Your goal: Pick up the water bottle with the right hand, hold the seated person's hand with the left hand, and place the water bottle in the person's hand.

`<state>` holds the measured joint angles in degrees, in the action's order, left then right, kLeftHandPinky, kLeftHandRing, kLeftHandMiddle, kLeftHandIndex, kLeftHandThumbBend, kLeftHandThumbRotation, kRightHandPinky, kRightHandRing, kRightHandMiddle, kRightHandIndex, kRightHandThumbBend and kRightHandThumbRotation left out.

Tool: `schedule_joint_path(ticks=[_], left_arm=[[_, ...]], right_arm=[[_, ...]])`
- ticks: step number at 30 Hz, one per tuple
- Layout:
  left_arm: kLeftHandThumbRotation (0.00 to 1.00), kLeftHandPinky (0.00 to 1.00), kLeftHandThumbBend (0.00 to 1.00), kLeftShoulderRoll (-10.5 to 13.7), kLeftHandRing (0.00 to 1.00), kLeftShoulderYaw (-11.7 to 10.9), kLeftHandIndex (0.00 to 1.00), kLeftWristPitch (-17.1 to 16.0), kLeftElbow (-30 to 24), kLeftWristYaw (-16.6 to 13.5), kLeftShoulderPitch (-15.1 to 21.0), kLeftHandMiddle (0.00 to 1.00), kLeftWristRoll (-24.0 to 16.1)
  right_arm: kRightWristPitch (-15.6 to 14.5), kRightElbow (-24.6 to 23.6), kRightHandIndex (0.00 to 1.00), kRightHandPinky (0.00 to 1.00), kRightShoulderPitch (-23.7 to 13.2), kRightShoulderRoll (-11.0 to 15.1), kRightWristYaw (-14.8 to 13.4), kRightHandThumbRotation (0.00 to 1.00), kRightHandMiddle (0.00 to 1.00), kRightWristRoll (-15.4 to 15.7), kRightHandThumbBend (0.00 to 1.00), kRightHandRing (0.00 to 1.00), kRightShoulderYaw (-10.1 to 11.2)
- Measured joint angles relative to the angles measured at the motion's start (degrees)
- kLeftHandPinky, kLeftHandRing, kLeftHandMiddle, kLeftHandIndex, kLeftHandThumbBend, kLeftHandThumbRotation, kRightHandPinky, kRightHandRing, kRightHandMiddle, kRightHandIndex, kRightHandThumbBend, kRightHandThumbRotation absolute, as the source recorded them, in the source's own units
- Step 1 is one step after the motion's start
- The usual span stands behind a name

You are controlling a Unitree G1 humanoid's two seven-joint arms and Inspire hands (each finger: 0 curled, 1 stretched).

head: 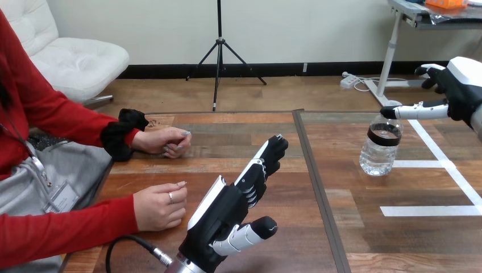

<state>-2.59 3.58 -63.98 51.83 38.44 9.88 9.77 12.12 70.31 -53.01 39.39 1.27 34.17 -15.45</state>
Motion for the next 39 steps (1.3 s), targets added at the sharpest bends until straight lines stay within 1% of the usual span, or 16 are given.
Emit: schedule_joint_path(ticks=[4,15,24,28,39], left_arm=[[0.80,1.00,1.00,0.00,1.00,0.03,1.00,0.00,-0.23,0.00,-0.45,1.00,0.23],[0.79,1.00,1.00,0.02,1.00,0.10,1.00,-0.04,-0.55,0.00,-1.11,1.00,1.13],[0.79,1.00,1.00,0.05,1.00,0.29,1.00,-0.03,-1.88,0.00,-1.60,1.00,1.22],[0.79,1.00,1.00,0.07,1.00,0.40,1.00,-0.03,-2.48,0.00,-1.88,1.00,1.25],[0.79,1.00,1.00,0.11,1.00,0.77,1.00,0.02,-3.01,0.00,-2.67,1.00,1.72]], right_arm=[[-0.07,0.19,0.90,0.63,-0.14,0.00,0.44,0.63,0.85,-0.01,1.00,0.84,-0.22],[-0.07,0.27,0.89,0.64,-0.19,-0.01,0.44,0.61,0.84,-0.01,1.00,0.84,-0.55],[-0.02,0.30,0.88,0.64,-0.20,-0.06,0.44,0.61,0.85,0.00,1.00,0.83,-1.01],[0.01,0.33,0.88,0.66,-0.21,-0.17,0.44,0.62,0.85,0.01,1.00,0.83,-1.52],[0.14,0.71,0.88,0.67,-0.22,-1.22,0.44,0.62,0.85,0.01,1.00,0.84,-2.15]])
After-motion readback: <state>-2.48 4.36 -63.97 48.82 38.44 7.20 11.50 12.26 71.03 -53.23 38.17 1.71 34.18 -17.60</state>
